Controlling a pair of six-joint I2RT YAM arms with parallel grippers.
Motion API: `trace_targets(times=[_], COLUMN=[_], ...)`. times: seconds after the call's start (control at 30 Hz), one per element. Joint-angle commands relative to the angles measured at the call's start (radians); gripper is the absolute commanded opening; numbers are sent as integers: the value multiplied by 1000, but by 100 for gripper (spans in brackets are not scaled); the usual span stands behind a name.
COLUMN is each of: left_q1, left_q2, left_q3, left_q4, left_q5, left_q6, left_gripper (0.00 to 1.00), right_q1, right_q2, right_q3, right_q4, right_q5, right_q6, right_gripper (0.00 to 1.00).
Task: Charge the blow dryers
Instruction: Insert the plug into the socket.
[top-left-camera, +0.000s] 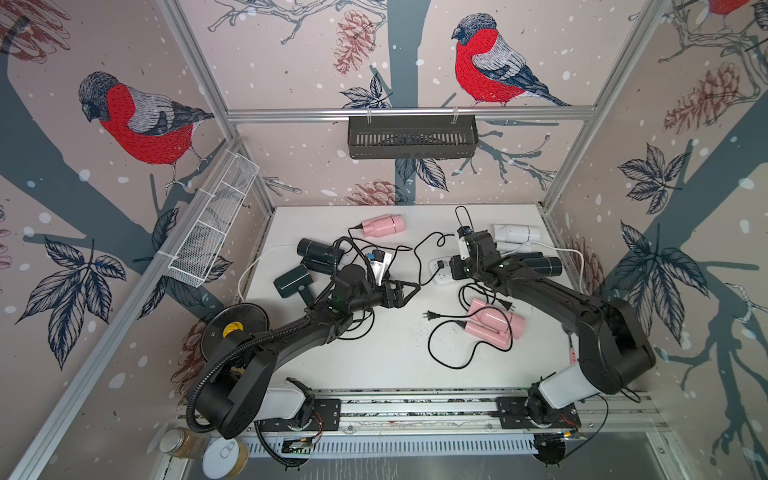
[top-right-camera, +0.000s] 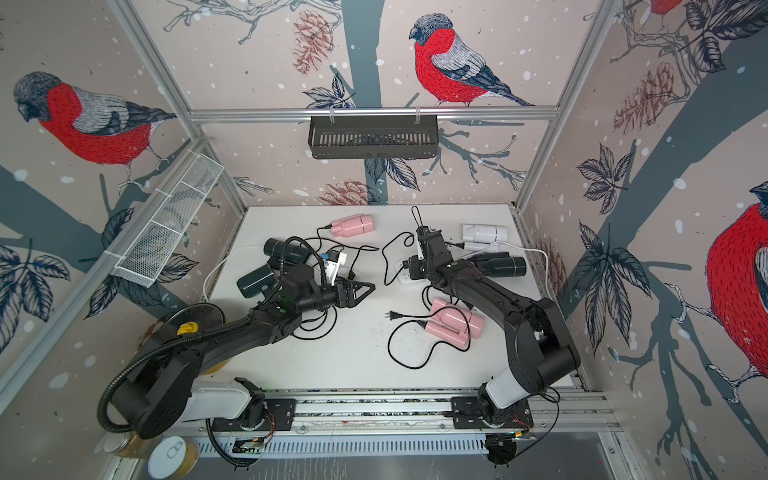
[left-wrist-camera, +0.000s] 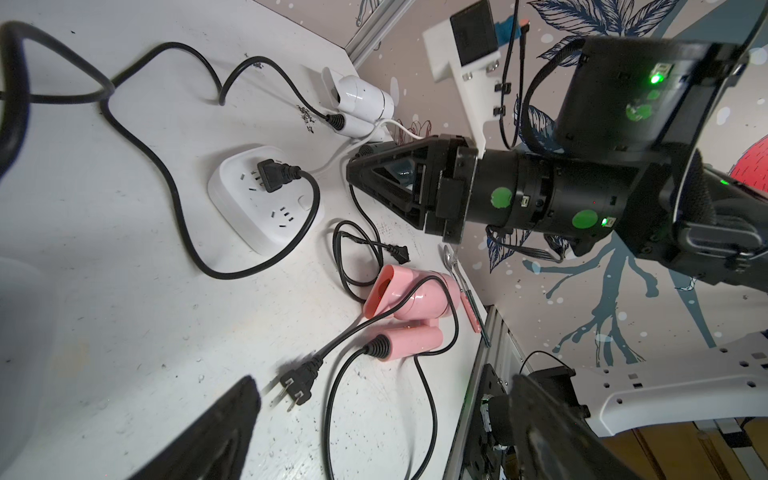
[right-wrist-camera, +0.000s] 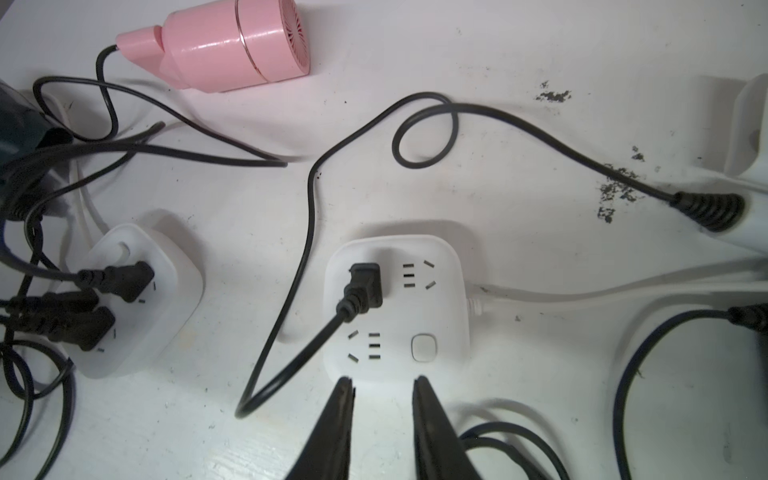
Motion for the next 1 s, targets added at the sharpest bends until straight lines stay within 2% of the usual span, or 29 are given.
trace_targets(times=[0.0,0.3,0.53,0.77,0.97], left_q1=[-1,0,0,0,0], left_q2=[0,6,3,8,8], left_q3=[4,14,25,32,32], left_q4=[63,68,42,39,36], left_q5=[13,22,20,21,22], left_q6=[-4,-15,-3,0,2], left_gripper=[94,93,93,93,93], right_q1=[-1,4,14,31,35], right_q2=[-19,44,117,163,190], right_q3=[-45,-66,-22,5,15], right_q4=[76,182,213,242,282], right_q5=[-76,-102,-98,-22,44], right_q6=[-78,-107,-120,-134,-142], right_gripper=[27,29,30,35,34])
